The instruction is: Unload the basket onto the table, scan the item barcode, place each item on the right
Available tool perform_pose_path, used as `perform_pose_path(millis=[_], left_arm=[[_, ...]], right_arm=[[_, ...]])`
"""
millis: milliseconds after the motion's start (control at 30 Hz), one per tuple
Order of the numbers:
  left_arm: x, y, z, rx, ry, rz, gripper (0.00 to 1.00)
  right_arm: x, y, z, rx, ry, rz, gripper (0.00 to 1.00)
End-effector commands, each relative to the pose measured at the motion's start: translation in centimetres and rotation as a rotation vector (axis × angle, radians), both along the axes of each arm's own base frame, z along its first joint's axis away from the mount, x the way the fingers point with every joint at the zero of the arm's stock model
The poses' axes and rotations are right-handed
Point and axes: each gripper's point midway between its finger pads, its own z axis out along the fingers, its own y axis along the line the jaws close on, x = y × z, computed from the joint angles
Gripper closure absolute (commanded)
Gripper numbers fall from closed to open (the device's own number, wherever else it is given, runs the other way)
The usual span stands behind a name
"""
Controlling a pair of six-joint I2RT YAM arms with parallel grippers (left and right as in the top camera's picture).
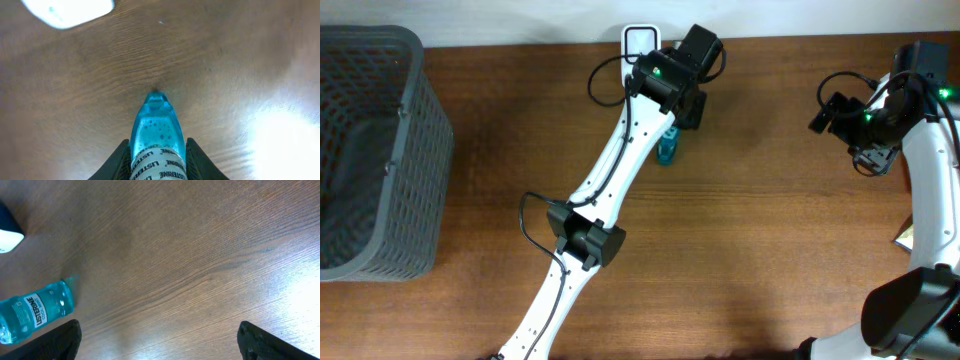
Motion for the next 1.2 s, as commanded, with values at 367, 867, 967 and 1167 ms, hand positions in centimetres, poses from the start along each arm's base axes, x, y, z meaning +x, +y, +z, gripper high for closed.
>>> perform_pose_path(millis=[367, 867, 967, 1167], left_arm=[[0.6, 0.5, 1.2, 0.128, -0.075, -0.390, 0.98], [-2.8, -0.6, 2.1, -0.301, 0.110, -0.673, 0.86], [-3.2, -0.5, 2.0, -0.297, 0.119, -0.696, 0.85], [-4.0, -1.1, 2.1, -0.307, 0.119, -0.750, 0.82]], right_arm=[[0.0, -0.4, 0.2, -0.020, -0.003, -0.001, 0.01], [0.0, -0.4, 0.2, -0.020, -0.003, -0.002, 0.01], [0.0, -0.4, 0.2, -0.020, -0.003, -0.002, 0.01], [0.0, -0.4, 0.2, -0.020, -0.003, -0.002, 0.01]])
